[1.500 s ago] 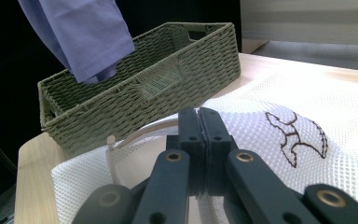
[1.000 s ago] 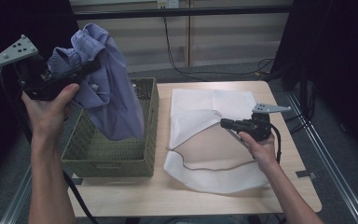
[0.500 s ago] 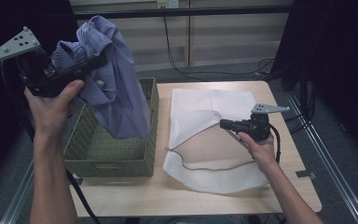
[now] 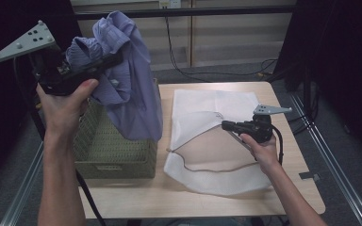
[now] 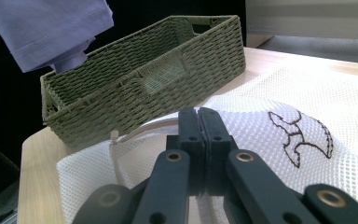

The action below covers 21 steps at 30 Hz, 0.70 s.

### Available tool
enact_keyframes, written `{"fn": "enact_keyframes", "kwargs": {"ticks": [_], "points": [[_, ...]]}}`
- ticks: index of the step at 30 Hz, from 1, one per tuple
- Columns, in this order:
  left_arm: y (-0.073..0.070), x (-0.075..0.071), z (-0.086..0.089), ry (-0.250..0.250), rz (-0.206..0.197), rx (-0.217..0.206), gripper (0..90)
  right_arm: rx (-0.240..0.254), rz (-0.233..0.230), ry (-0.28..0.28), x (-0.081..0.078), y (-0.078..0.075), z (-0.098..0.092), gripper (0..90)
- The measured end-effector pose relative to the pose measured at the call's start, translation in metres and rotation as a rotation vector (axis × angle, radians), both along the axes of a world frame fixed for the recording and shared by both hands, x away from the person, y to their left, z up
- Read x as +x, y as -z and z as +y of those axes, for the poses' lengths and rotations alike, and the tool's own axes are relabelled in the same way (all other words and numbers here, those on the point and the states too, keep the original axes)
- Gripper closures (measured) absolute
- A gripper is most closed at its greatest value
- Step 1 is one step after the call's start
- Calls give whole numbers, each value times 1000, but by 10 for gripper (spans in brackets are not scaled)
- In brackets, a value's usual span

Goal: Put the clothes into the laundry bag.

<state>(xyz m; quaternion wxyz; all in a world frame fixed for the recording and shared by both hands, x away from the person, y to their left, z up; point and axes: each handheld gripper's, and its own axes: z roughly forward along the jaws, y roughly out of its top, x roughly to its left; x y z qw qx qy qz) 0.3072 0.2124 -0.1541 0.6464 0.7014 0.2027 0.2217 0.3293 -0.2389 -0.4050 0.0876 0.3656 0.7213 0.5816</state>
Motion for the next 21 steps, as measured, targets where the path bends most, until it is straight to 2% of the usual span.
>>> {"fn": "enact_keyframes", "kwargs": {"ticks": [4, 5, 8, 10, 11, 14, 21], "points": [[-4, 0, -10, 16, 4, 2, 716, 1, 3, 1, 0, 0, 0, 891], [-6, -1, -11, 21, -4, 19, 715, 1, 3, 1, 0, 0, 0, 891], [-8, -4, -18, 36, -10, 23, 715, 0, 0, 1, 1, 0, 0, 891], [-9, -6, -23, 52, -4, -1, 715, 2, -1, 0, 1, 0, 0, 891], [-9, -6, -24, 63, -6, 7, 715, 2, -1, 0, 1, 0, 0, 891], [-4, -8, -29, 104, 6, -21, 715, 2, 1, -1, 1, 0, 0, 892], [5, -14, -48, 161, 11, -12, 715, 2, 2, -2, 1, 1, 1, 891]]}}
